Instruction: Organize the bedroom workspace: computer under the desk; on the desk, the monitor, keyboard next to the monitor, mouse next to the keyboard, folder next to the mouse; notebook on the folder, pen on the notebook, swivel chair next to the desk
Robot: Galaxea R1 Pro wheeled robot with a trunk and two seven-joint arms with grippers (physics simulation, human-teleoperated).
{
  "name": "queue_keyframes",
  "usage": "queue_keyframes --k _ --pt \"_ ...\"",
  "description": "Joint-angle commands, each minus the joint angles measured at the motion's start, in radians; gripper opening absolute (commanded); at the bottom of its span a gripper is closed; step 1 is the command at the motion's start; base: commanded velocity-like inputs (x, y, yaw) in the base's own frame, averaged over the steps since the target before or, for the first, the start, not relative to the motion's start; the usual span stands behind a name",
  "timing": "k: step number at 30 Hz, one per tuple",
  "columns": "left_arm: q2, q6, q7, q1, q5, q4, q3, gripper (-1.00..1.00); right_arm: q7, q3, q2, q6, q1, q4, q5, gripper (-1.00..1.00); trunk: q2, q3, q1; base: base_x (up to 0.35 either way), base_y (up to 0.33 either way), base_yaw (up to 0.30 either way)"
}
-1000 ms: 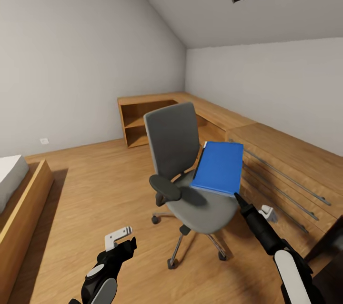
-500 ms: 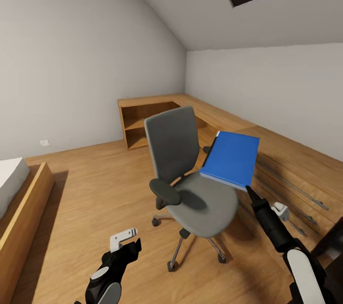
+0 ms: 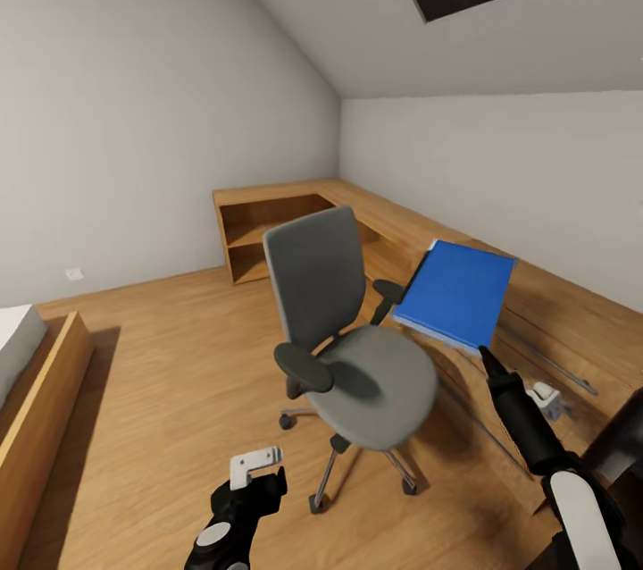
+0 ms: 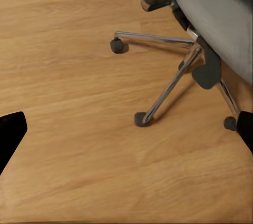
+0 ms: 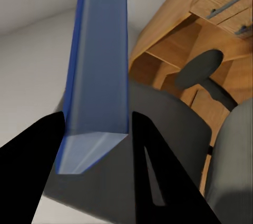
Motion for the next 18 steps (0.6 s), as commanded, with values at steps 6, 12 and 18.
queue_keyframes --k 6,12,18 --pt "-0.001 0.004 0.016 -0.001 0.006 0.0 -0.02 1.0 -0.003 -0.013 0.002 0.004 -0.001 0.001 -0.008 -1.0 0.042 0.018 -0.023 0.0 0.0 -0.257" --pt "-0.002 0.004 0.016 -0.001 0.006 0.002 -0.031 1.0 -0.057 -0.014 0.003 -0.003 -0.001 0.006 -0.009 -1.0 0.084 0.037 -0.046 0.0 0.0 -0.266" --pt "-0.002 0.005 0.016 -0.001 0.008 0.003 -0.057 1.0 -0.071 -0.014 0.004 -0.026 -0.001 0.009 -0.01 -1.0 0.126 0.056 -0.069 0.0 0.0 -0.267"
